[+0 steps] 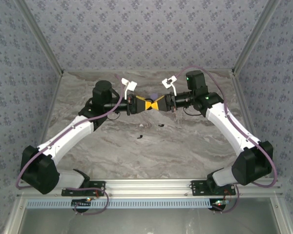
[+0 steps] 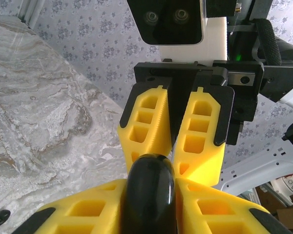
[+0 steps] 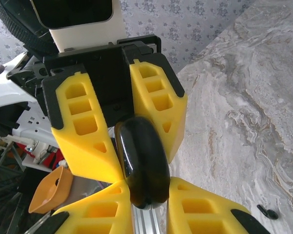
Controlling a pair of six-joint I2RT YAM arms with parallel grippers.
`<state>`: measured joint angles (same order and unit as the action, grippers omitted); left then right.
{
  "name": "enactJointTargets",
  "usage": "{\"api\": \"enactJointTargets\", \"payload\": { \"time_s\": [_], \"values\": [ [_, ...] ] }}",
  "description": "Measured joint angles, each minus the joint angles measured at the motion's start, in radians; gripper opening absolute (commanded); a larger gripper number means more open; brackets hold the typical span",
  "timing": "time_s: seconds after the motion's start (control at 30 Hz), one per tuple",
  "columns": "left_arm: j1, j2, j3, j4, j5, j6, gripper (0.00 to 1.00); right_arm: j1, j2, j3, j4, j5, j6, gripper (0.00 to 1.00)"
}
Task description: Insert the wireless bluetooth earbuds into the charging case
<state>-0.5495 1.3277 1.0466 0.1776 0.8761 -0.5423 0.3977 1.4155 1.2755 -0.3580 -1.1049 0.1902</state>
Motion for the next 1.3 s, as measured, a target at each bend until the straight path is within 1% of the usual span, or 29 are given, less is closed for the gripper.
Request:
{"api": "enactJointTargets", "payload": {
  "time_s": [0.13,0.43,0.5,0.6,0.67,0.8,0.9,1.07,1.3],
  "values": [
    [0.000,0.000,0.000,0.000,-0.009,0.000,0.37,-0.004,-0.001,-0.003,0.026,0.014,0.027,0.18],
    [-0.005,0.000,0.000,-0.001,-0.017,0.000,0.36,-0.013,-0.004,-0.010,0.071,0.021,0.068,0.19],
    [-0.005,0.000,0.000,-0.001,-0.021,0.000,0.32,-0.013,-0.004,-0.012,0.076,0.022,0.072,0.19],
    [-0.005,0.000,0.000,-0.003,-0.030,-0.004,0.21,-0.013,-0.010,-0.015,0.079,0.023,0.076,0.20],
    [-0.005,0.000,0.000,0.001,-0.028,-0.002,0.16,-0.014,-0.014,-0.015,0.078,0.024,0.076,0.23],
    [-0.007,0.000,0.000,-0.002,-0.031,0.001,0.16,-0.014,-0.016,-0.016,0.072,0.032,0.074,0.37],
    [-0.008,0.000,0.000,-0.019,-0.029,0.011,0.15,-0.017,-0.020,-0.016,0.059,0.055,0.061,0.43],
    [-0.009,0.000,0.000,-0.069,-0.026,0.038,0.15,-0.024,-0.023,-0.016,0.032,0.081,0.044,0.45],
    [-0.017,-0.008,0.000,-0.103,-0.001,0.062,0.16,-0.017,-0.020,0.013,-0.031,0.082,-0.001,0.47]
  ]
}}
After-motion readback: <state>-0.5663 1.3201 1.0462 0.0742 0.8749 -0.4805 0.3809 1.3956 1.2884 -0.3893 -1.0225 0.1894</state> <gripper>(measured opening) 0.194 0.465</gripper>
